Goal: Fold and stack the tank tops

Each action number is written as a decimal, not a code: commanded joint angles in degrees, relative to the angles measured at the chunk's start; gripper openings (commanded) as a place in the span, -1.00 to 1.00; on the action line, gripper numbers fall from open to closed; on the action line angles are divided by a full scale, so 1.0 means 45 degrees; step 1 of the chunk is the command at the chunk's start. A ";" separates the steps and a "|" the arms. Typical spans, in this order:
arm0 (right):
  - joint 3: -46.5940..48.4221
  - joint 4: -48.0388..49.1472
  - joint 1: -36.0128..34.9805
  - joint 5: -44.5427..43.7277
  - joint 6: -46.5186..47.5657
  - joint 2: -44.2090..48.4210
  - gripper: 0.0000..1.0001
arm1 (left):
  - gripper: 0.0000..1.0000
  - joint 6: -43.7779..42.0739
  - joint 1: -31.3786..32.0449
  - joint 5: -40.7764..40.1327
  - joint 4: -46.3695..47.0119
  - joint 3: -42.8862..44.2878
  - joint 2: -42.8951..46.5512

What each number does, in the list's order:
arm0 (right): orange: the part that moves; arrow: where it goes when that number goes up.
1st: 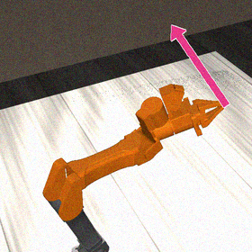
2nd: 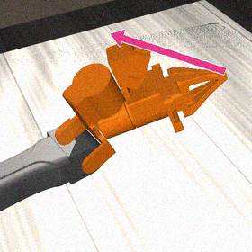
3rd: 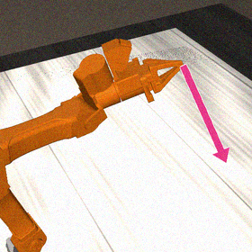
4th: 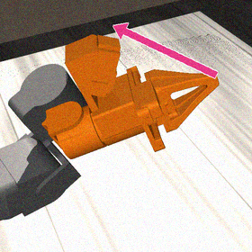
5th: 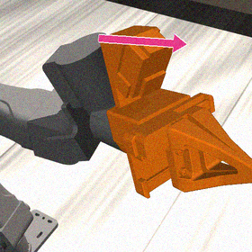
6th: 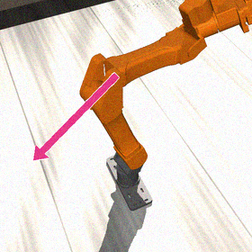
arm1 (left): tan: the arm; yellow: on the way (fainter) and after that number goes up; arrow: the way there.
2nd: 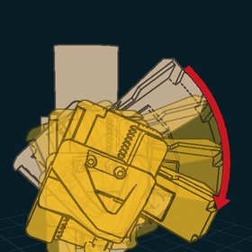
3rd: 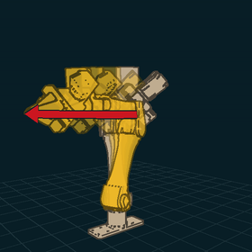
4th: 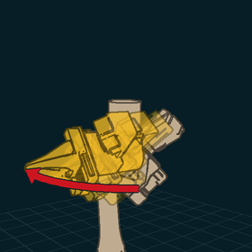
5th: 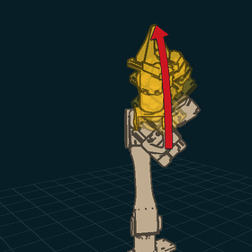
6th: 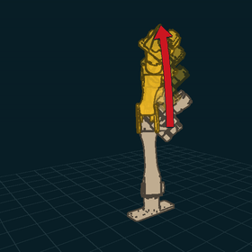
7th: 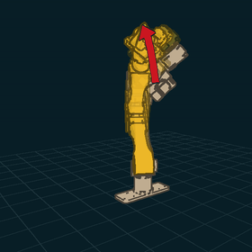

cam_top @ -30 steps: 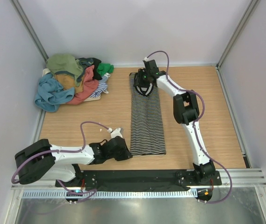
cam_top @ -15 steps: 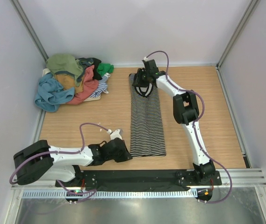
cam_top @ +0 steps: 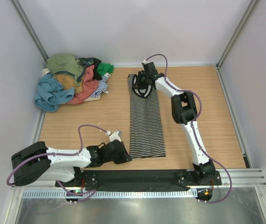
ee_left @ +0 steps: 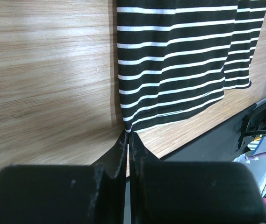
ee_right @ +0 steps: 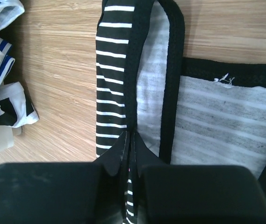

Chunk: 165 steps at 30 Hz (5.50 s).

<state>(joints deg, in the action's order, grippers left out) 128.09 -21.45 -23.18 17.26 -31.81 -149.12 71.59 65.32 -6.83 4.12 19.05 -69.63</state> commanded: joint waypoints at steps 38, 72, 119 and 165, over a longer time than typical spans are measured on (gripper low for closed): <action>-0.4866 0.0139 0.0093 -0.1681 0.1268 0.6195 -0.22 | -0.26 -0.1962 -0.1484 -0.0240 -0.3824 0.1857 0.1156; -1.5145 0.2462 -0.1880 -0.2410 0.0859 1.1263 -0.21 | -0.29 -0.5655 -0.8480 0.2943 -0.4001 1.1819 -0.9057; -1.5887 0.2912 -0.1548 -0.2507 0.0429 1.1145 -0.98 | -0.25 -0.5968 -0.9398 0.2904 -0.4861 1.5630 -1.1754; -1.5965 0.3323 -0.1665 -0.2194 0.0585 1.1496 -0.40 | -0.11 -0.6456 -0.9515 0.3003 -0.5798 1.7801 -1.1798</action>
<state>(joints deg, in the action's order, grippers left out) 55.51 -6.61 -30.52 9.76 -29.87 -101.08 44.38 23.07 6.94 -20.67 100.92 -130.30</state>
